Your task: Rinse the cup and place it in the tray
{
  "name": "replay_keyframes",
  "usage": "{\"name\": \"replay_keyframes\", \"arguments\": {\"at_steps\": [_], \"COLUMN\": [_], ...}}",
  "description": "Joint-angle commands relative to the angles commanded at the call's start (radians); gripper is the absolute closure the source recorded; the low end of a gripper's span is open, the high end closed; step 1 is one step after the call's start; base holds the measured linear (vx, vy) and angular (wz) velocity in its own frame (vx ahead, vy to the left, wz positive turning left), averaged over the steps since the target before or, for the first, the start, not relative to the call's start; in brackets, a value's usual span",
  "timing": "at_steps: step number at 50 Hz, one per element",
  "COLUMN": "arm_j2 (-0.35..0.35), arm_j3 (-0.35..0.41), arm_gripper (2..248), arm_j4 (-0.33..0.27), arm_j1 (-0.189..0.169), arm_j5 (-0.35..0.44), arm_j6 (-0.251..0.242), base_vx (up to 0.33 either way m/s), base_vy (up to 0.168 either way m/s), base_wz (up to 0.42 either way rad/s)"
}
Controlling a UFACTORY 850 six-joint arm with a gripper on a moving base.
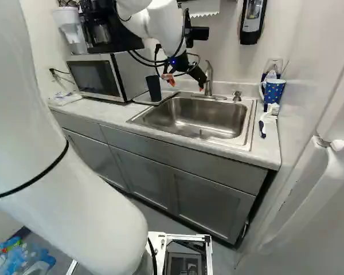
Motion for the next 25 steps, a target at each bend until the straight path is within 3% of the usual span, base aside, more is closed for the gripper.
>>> {"name": "replay_keyframes", "arguments": {"at_steps": [25], "arm_j2": [0.0], "arm_j3": [0.0], "arm_gripper": [3], "arm_j4": [0.0], "arm_j1": [0.0], "arm_j5": [0.0], "arm_j6": [0.0], "base_vx": [0.0], "base_vy": [0.0], "base_wz": [0.0]}}
